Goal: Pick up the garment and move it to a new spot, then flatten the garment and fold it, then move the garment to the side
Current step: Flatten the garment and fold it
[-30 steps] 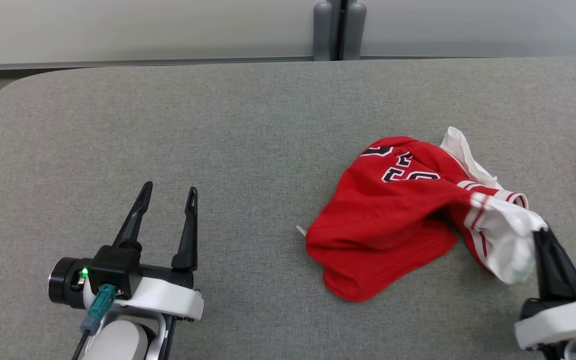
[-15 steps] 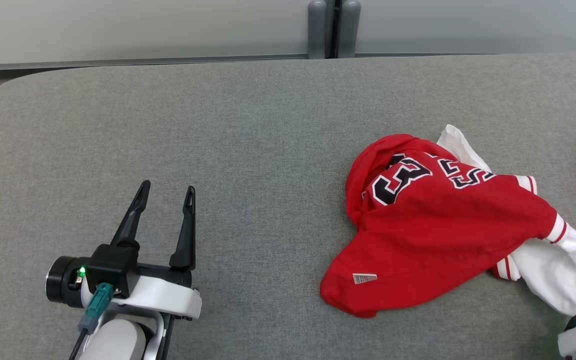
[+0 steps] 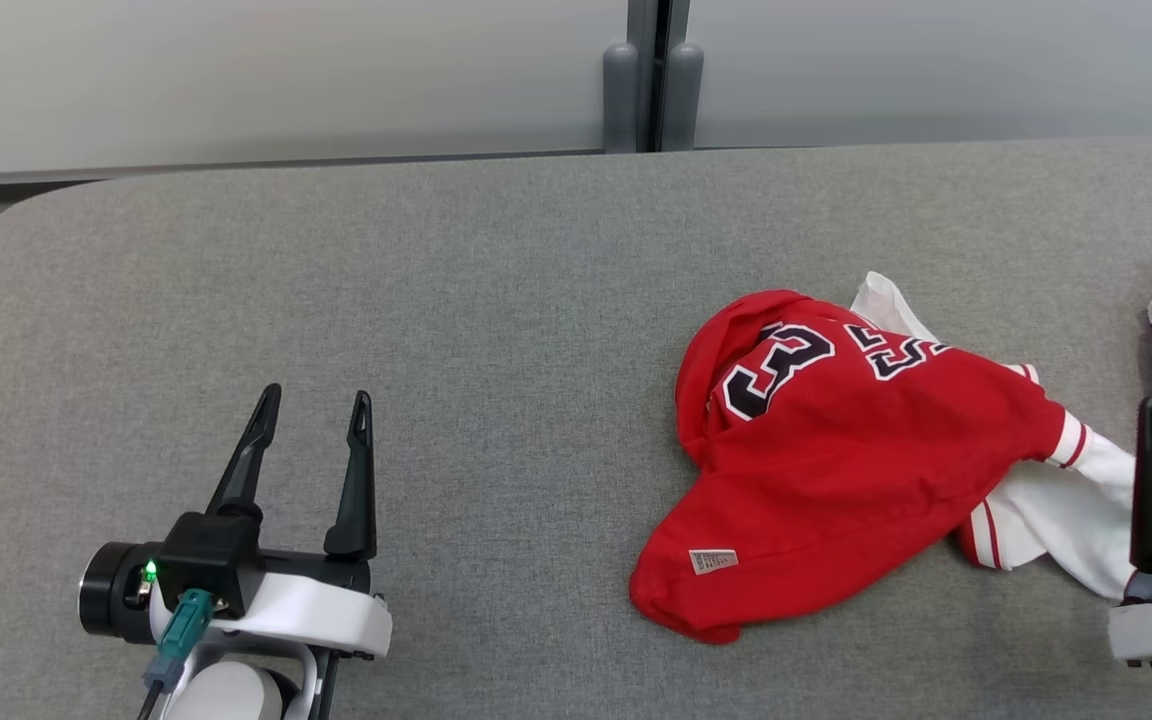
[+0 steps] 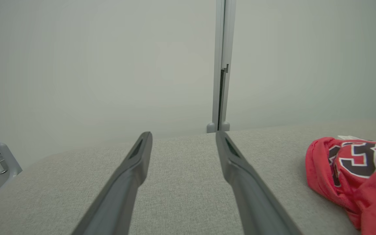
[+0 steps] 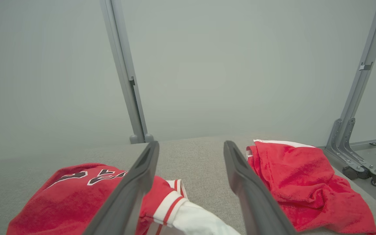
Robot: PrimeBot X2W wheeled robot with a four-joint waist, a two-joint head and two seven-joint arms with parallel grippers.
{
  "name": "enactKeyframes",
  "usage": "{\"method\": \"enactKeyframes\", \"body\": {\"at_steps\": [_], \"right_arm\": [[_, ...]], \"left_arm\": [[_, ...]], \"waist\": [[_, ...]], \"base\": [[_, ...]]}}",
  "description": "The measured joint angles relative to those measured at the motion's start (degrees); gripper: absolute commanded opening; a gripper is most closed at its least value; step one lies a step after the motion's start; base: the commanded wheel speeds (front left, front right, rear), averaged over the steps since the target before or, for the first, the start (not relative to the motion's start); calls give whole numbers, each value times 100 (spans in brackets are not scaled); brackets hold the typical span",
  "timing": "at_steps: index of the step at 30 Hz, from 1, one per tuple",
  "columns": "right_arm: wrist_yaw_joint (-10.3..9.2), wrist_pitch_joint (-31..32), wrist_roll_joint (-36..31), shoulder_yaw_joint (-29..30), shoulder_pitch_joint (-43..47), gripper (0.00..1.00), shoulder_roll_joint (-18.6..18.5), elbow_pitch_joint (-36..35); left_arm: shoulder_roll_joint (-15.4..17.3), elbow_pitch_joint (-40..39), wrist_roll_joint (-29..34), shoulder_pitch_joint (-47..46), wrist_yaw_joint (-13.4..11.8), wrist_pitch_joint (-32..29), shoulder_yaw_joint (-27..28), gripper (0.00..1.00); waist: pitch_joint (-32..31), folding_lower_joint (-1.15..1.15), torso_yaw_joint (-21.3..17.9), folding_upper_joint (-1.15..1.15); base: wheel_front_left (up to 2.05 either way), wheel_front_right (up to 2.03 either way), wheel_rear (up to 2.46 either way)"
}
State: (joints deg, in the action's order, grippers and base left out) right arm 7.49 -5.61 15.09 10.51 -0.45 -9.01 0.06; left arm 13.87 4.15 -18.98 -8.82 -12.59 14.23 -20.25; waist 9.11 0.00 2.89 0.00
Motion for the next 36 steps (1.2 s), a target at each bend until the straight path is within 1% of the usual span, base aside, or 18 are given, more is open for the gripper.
{"method": "enactKeyframes", "body": {"at_steps": [6, 9, 13, 18, 31, 34, 36], "right_arm": [[0, 364, -165, -541, 238, 100, -119, -621], [0, 534, -235, -816, 419, 100, -125, -737], [0, 682, -271, -1001, 648, 100, -59, -827], [0, 723, -278, -1057, 755, 100, 10, -867], [0, 759, -215, -1057, 750, 100, 42, -886], [0, 759, -208, -1059, 744, 100, 40, -884], [0, 759, -201, -1063, 718, 100, 40, -880]], "left_arm": [[25, -35, -24, 155, -18, 16, -7, 100], [48, -38, -26, 259, -35, 16, -20, 100], [75, -47, -51, 467, -60, -12, -58, 100], [81, -105, -68, 616, -87, -70, -131, 100], [88, -155, -86, 615, -103, -127, -227, 100], [31, -153, -108, 584, -47, -152, -348, 100], [-34, -116, -108, 505, 64, -234, -509, 100]], "waist": [[-209, 0, -27, 0], [-329, 0, -35, 0], [-487, 0, -49, 0], [-594, 0, -64, 0], [-575, 0, -18, 0], [-551, 0, -10, 0], [-505, 0, -9, 0]], "base": [[0, 0, 0], [0, 0, 0], [0, 0, 0], [0, 0, 0], [0, 0, 0], [0, 0, 0], [0, 0, 0]]}}
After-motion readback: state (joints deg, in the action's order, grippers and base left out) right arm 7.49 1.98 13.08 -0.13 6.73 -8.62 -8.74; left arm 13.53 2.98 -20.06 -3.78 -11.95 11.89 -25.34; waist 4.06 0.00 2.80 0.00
